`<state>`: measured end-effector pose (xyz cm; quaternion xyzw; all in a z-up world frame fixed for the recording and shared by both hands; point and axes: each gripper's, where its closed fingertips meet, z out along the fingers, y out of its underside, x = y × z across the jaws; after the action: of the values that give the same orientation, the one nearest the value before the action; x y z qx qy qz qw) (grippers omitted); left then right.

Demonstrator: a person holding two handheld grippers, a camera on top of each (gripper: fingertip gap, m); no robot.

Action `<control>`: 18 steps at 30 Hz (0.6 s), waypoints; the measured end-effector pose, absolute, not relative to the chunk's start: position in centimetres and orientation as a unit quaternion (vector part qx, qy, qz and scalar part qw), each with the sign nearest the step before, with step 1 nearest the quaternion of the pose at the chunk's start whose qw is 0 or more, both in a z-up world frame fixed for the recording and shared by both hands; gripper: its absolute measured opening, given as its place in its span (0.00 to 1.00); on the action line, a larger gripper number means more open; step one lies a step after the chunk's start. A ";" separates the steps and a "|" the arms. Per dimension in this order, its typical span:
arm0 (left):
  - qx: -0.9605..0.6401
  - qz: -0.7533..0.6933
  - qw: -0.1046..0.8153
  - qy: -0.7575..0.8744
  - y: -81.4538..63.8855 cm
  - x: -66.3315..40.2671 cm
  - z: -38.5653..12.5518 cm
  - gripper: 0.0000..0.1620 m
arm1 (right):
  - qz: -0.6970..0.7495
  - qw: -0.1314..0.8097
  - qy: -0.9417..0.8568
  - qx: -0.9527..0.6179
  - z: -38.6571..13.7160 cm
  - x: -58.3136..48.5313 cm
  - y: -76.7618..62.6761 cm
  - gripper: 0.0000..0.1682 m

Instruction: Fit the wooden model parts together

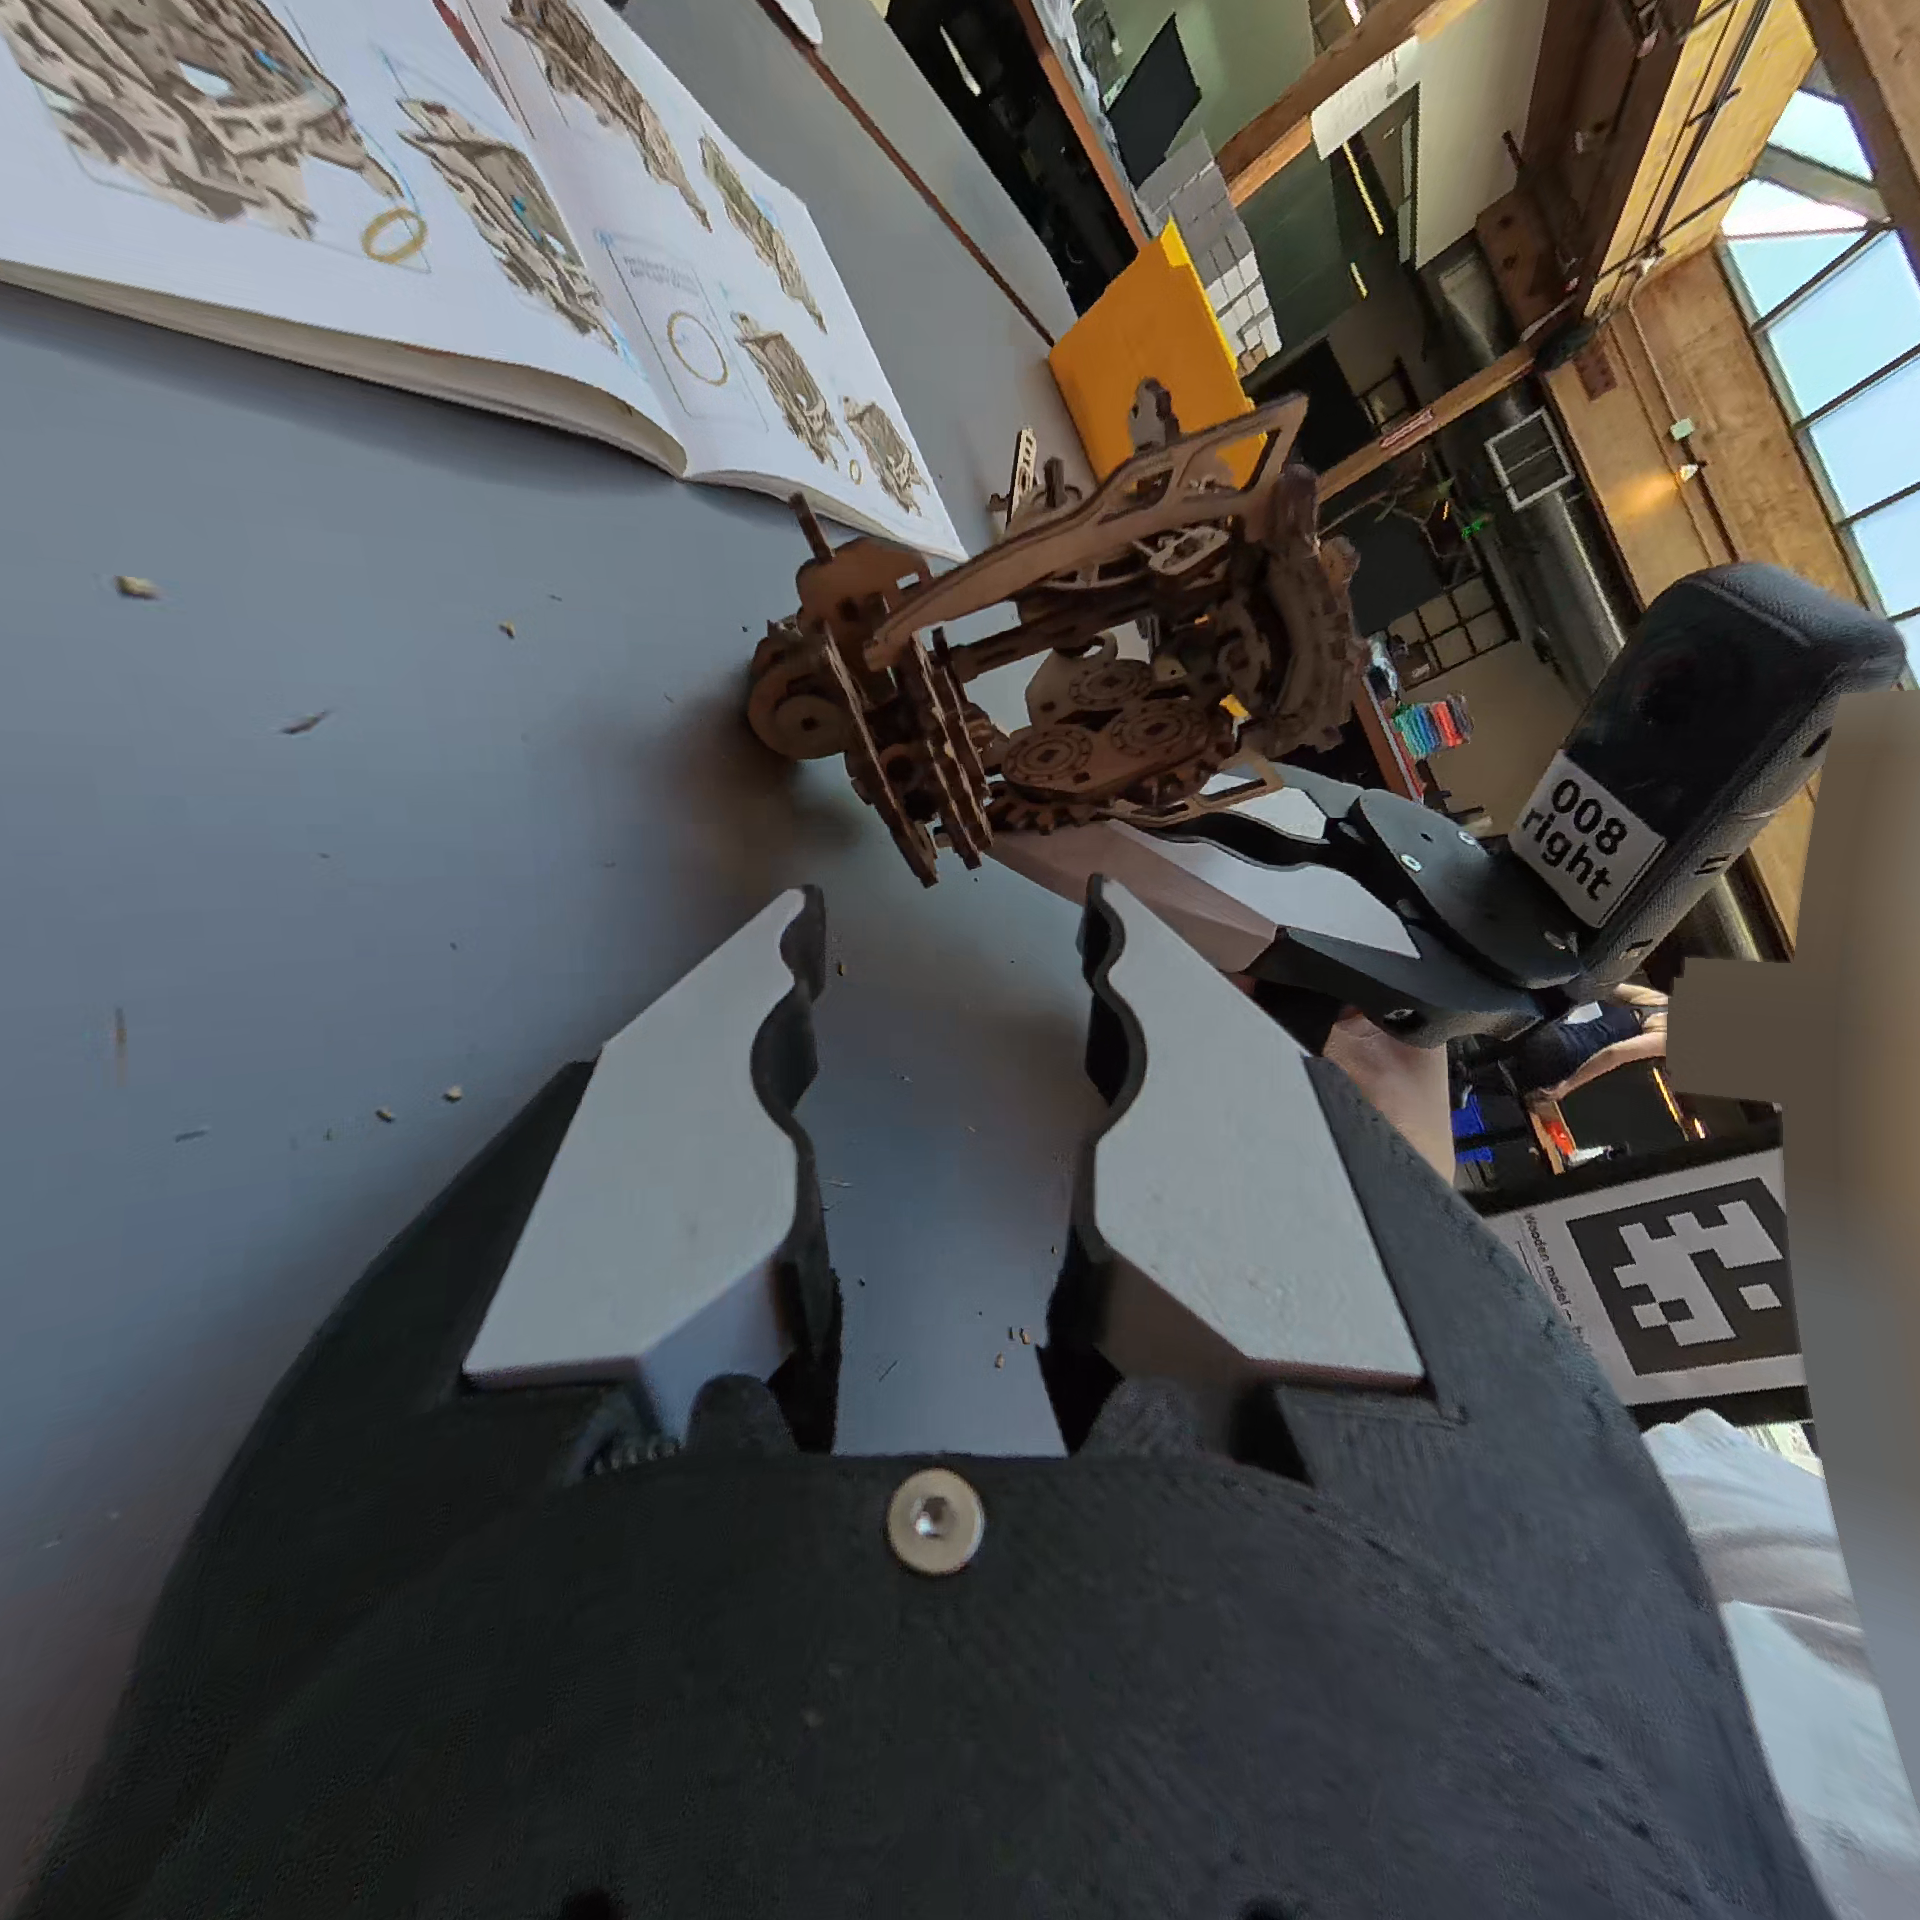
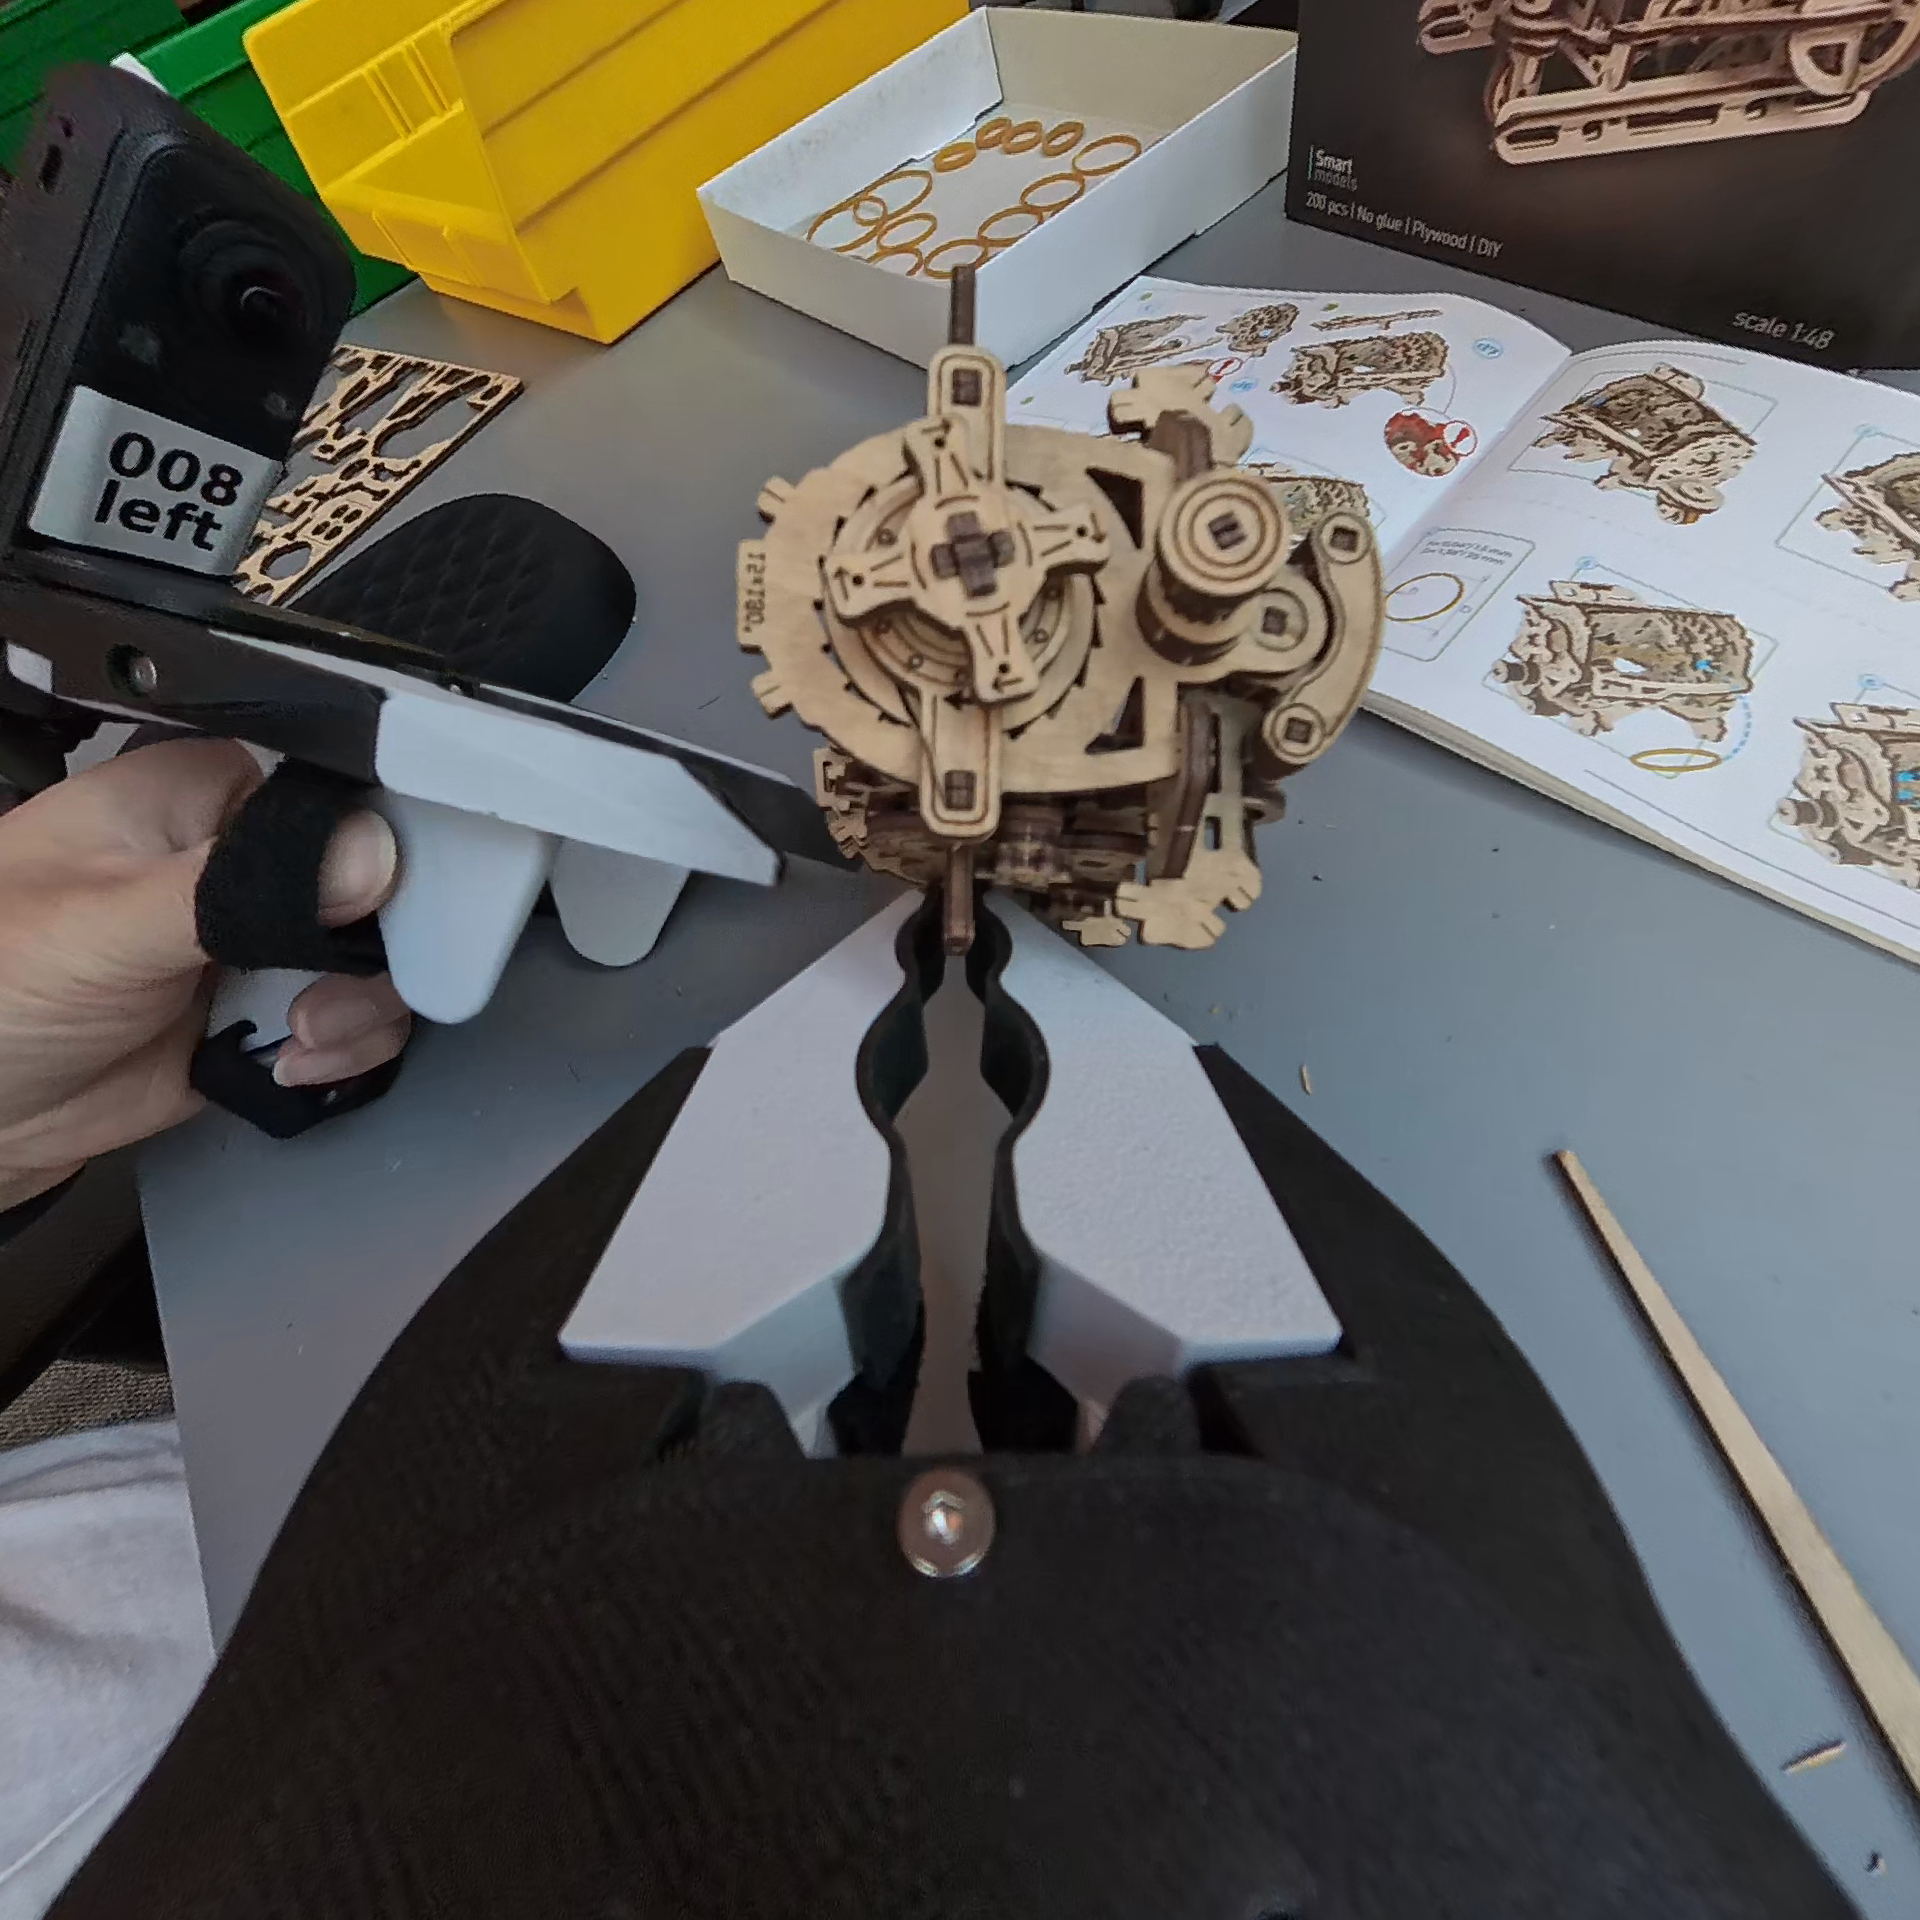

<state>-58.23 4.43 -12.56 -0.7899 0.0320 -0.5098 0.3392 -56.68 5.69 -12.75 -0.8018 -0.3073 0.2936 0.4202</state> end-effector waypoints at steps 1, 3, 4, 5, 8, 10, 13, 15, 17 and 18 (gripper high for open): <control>-0.785 -0.512 0.348 0.023 4.7 -58.7 -12.3 0.32 | 0.293 0.420 -0.308 -0.802 -12.8 -56.7 5.7 0.01; -0.775 -0.527 0.350 0.003 5.2 -59.3 -12.0 0.35 | 0.293 0.420 -0.308 -0.802 -12.8 -56.7 5.7 0.01; -0.773 -0.533 0.344 -0.004 5.4 -59.3 -12.0 0.35 | 0.293 0.420 -0.308 -0.802 -12.8 -56.7 5.7 0.01; -0.773 -0.539 0.334 -0.007 5.5 -59.2 -12.2 0.33 | 0.293 0.420 -0.308 -0.802 -12.8 -56.7 5.7 0.01; -0.767 -0.555 0.322 -0.014 6.2 -58.9 -12.1 0.30 | 0.292 0.420 -0.308 -0.802 -12.8 -56.8 5.8 0.01; -0.761 -0.564 0.321 -0.020 6.7 -58.8 -12.0 0.27 | 0.291 0.421 -0.309 -0.802 -12.8 -56.8 5.8 0.01; -0.751 -0.592 0.292 -0.018 6.5 -57.9 -11.9 0.24 | 0.289 0.421 -0.309 -0.802 -12.9 -56.8 5.9 0.01; -0.748 -0.601 0.279 -0.017 6.5 -57.5 -11.9 0.24 | 0.287 0.421 -0.310 -0.803 -12.9 -56.8 5.9 0.01; -0.754 -0.595 0.280 -0.015 6.8 -57.3 -12.1 0.21 | 0.286 0.422 -0.310 -0.803 -12.9 -56.8 6.0 0.01; -0.758 -0.591 0.276 -0.014 6.8 -57.2 -12.3 0.20 | 0.287 0.421 -0.310 -0.803 -13.0 -56.8 6.0 0.01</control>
<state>-57.24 6.85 -12.28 -0.7577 -0.0142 -0.5910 0.2764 -56.79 6.00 -12.96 -0.8027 -0.3096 0.2872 0.4211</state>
